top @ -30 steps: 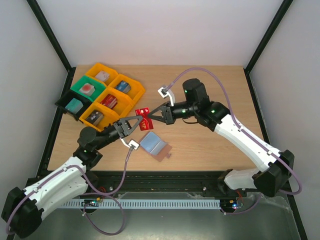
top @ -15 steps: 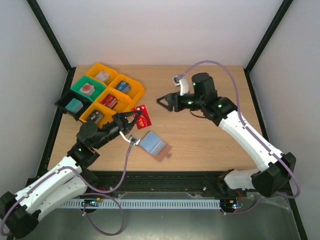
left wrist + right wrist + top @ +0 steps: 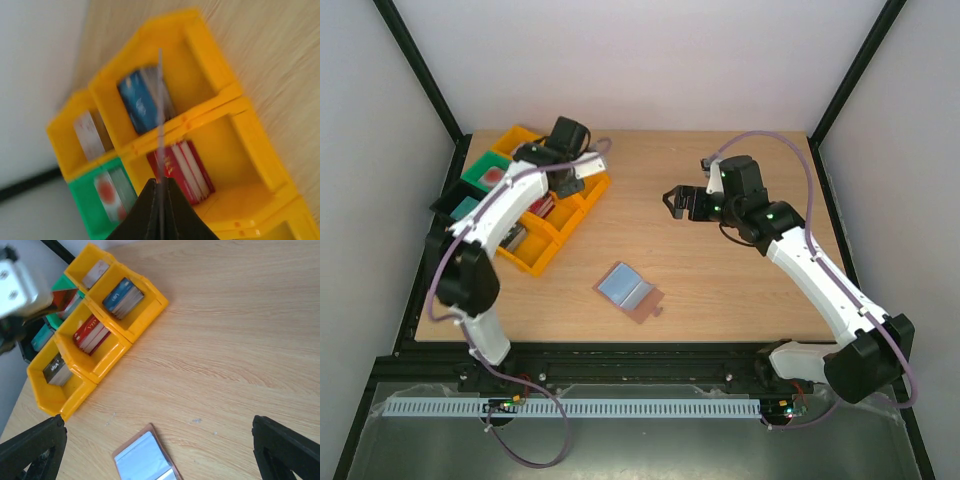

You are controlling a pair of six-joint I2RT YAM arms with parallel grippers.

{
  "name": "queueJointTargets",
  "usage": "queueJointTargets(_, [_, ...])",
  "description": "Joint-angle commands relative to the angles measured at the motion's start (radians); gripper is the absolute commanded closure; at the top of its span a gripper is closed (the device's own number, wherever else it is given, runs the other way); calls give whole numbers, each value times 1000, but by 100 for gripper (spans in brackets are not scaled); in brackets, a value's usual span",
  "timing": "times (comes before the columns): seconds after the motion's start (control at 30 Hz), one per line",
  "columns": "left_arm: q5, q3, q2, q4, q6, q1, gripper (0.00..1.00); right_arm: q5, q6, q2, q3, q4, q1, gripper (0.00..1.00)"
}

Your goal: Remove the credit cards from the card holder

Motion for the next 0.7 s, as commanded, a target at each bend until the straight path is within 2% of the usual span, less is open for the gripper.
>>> queueJointTargets(0.0, [-14, 239, 189, -352, -342, 130, 98, 31, -6, -28, -20, -12, -10, 1])
queueJointTargets(0.17, [-4, 366, 342, -376, -420, 191, 98, 30, -8, -31, -38, -14, -13, 2])
queueJointTargets(0.4, [-14, 345, 394, -323, -445, 258, 98, 39, -18, -57, -60, -15, -14, 1])
queueJointTargets(0.53, [-75, 308, 417, -272, -438, 264, 98, 27, -9, -59, -73, -1, -16, 1])
queueJointTargets(0.67, [-78, 272, 424, -245, -427, 266, 98, 25, -12, -59, -72, -4, -16, 1])
